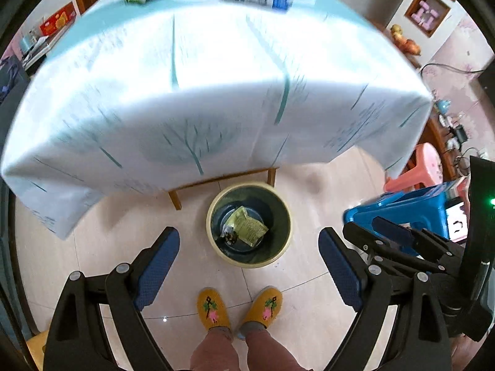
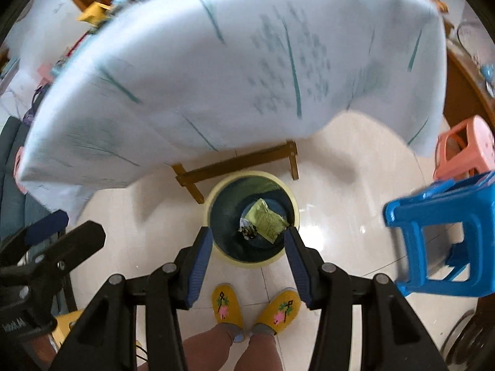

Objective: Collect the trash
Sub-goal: 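Raise both empty tools back toward the table, then grasp the green-black packet with the left tool while the right tool grasps the blue milk carton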

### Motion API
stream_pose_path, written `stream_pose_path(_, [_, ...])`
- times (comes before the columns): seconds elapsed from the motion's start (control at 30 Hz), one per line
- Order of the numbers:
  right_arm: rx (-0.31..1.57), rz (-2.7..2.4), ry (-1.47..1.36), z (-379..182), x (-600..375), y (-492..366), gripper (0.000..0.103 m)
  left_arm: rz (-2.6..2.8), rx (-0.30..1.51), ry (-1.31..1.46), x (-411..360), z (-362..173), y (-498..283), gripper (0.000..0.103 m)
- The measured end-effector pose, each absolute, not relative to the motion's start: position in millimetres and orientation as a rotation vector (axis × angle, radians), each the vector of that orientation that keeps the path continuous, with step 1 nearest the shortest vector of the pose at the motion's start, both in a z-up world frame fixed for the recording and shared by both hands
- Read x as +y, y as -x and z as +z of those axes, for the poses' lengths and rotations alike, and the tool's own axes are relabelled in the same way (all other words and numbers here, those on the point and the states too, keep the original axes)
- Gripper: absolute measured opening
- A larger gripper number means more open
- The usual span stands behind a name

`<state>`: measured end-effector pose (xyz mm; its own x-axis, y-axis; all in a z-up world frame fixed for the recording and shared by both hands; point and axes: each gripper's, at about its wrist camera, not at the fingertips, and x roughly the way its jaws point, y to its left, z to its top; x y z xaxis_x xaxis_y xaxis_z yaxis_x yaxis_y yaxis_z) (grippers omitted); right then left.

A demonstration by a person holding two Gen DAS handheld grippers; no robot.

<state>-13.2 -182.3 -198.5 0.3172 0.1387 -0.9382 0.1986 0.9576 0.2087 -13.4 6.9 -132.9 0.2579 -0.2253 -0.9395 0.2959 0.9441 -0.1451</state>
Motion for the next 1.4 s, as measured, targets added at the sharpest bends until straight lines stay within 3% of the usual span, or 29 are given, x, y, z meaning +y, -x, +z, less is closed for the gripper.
stream_pose_path(0.37, [1.159,0.025,-0.213,-88.6,-181.6,7.3,0.049,-0.322,1.074,-0.025,16.4,-16.6,3.3,0.09])
stream_pose_path(0.6, [1.054,0.092,-0.15,-39.1,-178.5,-11.2,0.049,-0.219,0.962,0.013,25.0,29.5,-7.6,0.09])
stream_pose_path(0.97, [0.938,0.193,-0.046,3.2,-160.4,-80.7,0.049,-0.1,0.962,0.043,49.6,40.0,-34.5,0.09])
stream_pose_path(1.4, [1.001,0.204,0.12,-28.7,-132.1,-211.3,0.062,-0.141,1.095,0.015,68.1,0.9,-153.4,0.089])
